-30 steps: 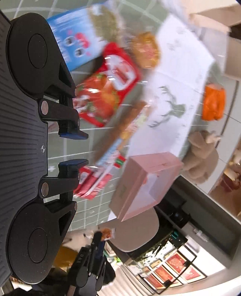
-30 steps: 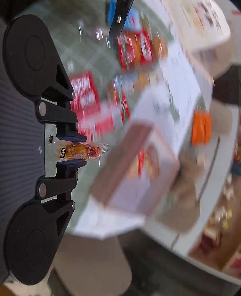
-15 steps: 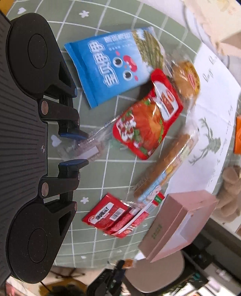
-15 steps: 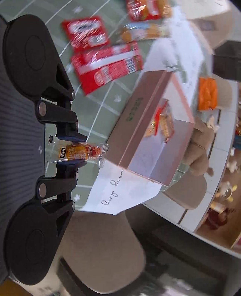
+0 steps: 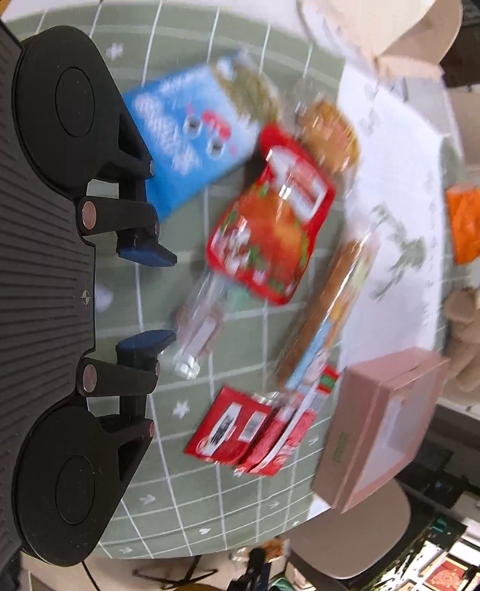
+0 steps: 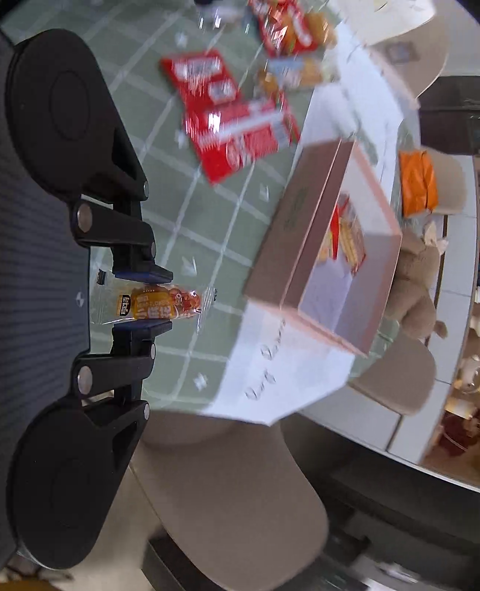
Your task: Organize snacks
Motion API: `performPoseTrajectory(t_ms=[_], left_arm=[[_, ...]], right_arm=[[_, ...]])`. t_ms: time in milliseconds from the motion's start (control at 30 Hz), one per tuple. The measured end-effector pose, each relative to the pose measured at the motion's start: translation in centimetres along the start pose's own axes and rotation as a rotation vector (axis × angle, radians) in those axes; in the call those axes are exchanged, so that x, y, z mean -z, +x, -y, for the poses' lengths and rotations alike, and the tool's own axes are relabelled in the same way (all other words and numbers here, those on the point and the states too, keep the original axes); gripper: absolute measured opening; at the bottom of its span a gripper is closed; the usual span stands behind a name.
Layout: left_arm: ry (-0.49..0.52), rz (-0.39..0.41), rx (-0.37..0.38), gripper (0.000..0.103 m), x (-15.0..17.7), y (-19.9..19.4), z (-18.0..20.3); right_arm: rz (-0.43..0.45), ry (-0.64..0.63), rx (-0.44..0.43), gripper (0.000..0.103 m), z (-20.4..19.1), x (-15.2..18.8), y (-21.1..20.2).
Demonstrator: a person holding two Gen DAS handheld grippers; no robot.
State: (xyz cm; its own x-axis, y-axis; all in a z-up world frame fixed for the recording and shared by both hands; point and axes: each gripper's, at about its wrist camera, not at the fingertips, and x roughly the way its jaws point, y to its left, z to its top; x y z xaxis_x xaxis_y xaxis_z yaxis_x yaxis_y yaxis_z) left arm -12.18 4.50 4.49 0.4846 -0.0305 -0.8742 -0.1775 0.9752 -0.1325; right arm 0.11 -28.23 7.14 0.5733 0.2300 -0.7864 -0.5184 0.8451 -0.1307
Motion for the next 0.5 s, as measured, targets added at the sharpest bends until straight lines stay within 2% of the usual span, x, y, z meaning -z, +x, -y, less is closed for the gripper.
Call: performPoseTrajectory(t_ms=[67,233,500], left_arm=[[-0.004,0.033,0.002,0.041,0.1,-0.7,-1.3],[-0.046,-0.029,0.175,0.041,0.4,-0.7,-1.9],[-0.009,-0.02,0.132,0.041,-2.9,1.8,0.0]], right_arm=[[0.019,-0.011,0.004,0.02,-0.5,0.0,-1.1],[0.063,-0.012,0.011,0.02,-2.5,0.5,-2.3],[0.005,0.059,-0.081,0.02,-6.8,0.1,1.4]])
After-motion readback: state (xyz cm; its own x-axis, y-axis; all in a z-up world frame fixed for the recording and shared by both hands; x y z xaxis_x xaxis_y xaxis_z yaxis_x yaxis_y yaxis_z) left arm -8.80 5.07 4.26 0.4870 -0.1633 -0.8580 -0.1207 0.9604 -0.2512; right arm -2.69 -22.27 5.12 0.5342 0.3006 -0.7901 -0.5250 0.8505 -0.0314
